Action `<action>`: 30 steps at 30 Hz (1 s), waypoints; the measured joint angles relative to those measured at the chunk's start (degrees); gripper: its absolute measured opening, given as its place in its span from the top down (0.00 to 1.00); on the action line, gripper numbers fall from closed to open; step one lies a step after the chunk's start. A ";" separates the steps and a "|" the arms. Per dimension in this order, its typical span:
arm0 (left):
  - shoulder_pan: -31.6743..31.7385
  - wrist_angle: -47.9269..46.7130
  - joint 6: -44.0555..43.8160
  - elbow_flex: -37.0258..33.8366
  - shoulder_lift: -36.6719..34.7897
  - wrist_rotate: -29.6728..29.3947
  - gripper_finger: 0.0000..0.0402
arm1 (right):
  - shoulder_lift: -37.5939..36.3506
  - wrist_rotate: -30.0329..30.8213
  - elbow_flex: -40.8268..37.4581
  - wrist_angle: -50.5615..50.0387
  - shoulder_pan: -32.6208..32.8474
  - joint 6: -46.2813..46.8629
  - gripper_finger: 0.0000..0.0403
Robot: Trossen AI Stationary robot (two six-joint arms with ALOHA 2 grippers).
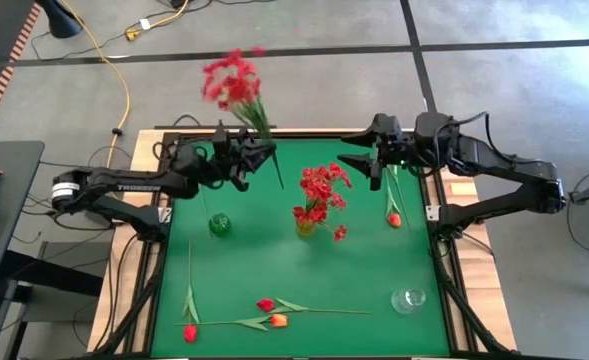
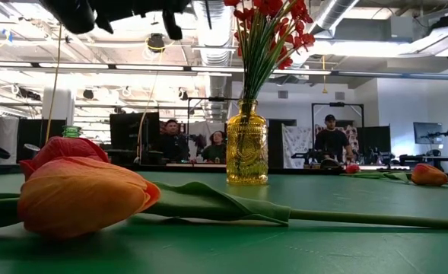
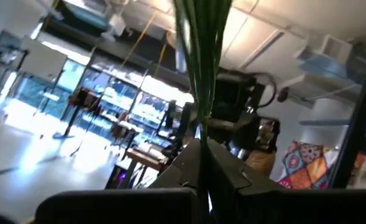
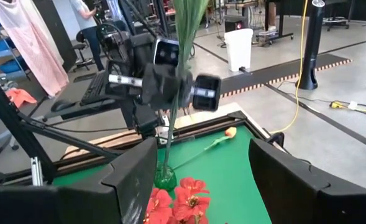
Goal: Sort flowers into vase by color
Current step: Put the red flower into the yellow vase
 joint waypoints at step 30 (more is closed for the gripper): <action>-7.91 25.92 8.54 -5.22 21.58 -6.94 1.00 | 0.07 -0.35 0.00 -3.70 4.33 -1.44 0.30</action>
